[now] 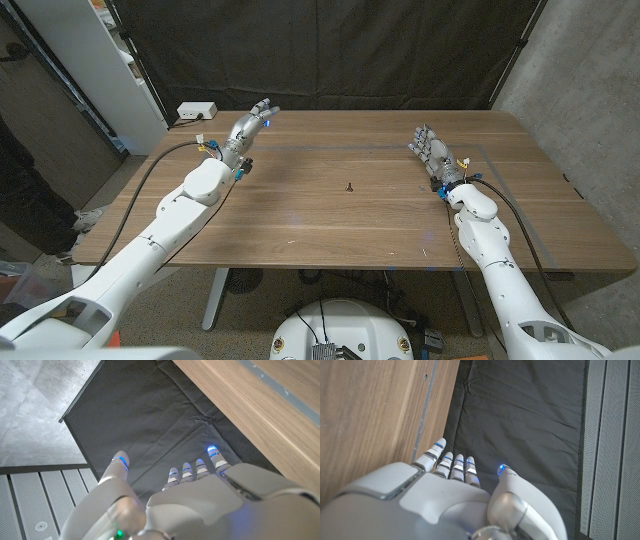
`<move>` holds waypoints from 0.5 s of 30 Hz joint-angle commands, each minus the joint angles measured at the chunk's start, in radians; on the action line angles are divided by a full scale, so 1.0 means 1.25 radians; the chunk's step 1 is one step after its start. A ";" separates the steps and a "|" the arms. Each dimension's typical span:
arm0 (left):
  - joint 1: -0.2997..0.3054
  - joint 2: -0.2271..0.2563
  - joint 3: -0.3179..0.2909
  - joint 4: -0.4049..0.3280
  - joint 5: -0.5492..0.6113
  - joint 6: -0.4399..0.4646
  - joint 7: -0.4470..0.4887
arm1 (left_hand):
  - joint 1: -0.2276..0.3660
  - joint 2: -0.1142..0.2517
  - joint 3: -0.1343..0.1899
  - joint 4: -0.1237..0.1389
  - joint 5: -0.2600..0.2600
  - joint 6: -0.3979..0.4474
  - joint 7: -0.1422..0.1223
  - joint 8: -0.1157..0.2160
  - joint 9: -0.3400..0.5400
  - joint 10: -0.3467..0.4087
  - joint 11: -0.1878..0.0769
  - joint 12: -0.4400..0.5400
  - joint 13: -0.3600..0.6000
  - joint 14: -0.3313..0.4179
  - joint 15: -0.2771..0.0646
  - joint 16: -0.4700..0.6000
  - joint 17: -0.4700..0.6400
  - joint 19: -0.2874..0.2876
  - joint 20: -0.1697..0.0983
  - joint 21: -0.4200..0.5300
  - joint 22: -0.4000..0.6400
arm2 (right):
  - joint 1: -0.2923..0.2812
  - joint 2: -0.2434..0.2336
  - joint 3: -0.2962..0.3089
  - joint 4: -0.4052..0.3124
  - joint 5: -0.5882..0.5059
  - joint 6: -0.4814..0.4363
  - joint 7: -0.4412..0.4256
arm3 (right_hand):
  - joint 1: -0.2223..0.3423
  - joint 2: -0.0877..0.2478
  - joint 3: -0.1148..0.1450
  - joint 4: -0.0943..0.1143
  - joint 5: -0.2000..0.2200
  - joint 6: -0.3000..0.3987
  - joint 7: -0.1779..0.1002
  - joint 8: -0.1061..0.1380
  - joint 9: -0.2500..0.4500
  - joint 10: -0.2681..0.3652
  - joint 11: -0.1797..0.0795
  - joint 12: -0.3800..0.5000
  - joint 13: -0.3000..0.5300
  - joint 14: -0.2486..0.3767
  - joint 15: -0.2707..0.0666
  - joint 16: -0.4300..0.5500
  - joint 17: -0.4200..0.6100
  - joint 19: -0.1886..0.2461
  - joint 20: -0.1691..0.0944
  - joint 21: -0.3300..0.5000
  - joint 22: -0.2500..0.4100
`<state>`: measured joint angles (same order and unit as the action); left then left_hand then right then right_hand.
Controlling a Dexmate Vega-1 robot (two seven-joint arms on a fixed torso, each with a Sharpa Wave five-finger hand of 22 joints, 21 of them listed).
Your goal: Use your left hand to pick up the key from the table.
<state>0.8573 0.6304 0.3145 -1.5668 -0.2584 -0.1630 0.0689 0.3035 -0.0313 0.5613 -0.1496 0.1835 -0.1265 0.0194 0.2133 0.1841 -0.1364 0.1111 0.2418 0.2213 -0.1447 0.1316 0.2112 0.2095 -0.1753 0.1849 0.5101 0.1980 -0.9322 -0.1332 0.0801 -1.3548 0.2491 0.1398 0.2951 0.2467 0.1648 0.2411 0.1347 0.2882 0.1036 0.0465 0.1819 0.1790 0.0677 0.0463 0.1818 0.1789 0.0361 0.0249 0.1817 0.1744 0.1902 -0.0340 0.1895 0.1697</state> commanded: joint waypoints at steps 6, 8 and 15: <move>-0.031 0.022 0.011 -0.051 0.092 0.041 0.013 | 0.043 -0.011 -0.002 -0.016 0.008 0.016 -0.024 0.008 0.003 0.002 0.001 0.011 0.012 -0.001 0.007 0.017 0.014 -0.099 0.007 -0.006 0.004 | 0.010 0.003 0.006 0.021 0.001 0.016 0.011 | -0.003 -0.005 0.007 -0.003 -0.001 0.011 0.000 0.007 0.003 0.012 0.001 0.007 0.004 0.005 0.001 0.005 0.004 0.007 0.000 0.007 0.004; -0.035 0.024 0.014 -0.058 0.104 0.050 0.014 | 0.051 -0.012 -0.003 -0.016 0.009 0.020 -0.029 0.009 0.003 0.006 0.001 0.014 0.015 0.001 0.006 0.021 0.017 -0.098 0.007 -0.006 0.004 | 0.011 0.003 0.006 0.023 0.002 0.018 0.013 | -0.003 -0.005 0.008 -0.003 -0.002 0.011 0.000 0.007 0.003 0.012 0.001 0.007 0.004 0.005 0.001 0.005 0.004 0.007 0.000 0.007 0.004; -0.051 0.033 0.022 -0.082 0.154 0.070 0.023 | 0.084 0.007 0.001 -0.013 0.007 0.038 -0.034 0.012 0.004 0.026 -0.009 0.027 0.026 0.028 -0.003 0.048 0.036 -0.063 0.000 0.004 0.009 | 0.013 0.002 0.006 0.025 0.002 0.025 0.016 | -0.004 -0.006 0.009 -0.003 -0.002 0.011 0.001 0.007 0.003 0.013 0.001 0.007 0.004 0.006 0.002 0.005 0.004 0.006 0.000 0.007 0.004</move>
<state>0.8282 0.6524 0.3261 -1.6156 -0.1492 -0.1120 0.0842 0.3903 -0.0286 0.5570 -0.1616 0.1888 -0.0872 -0.0270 0.2235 0.1840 -0.1139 0.0990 0.2669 0.2476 -0.1195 0.1262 0.2597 0.2448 -0.1753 0.1846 0.5071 0.2027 -0.9207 -0.1304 0.0863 -1.3323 0.2500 0.1576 0.3066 0.2467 0.1649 0.2451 0.1306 0.2886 0.1055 0.0484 0.1819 0.1790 0.0790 0.0467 0.1818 0.1788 0.0360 0.0248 0.1817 0.1744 0.1902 -0.0340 0.1895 0.1697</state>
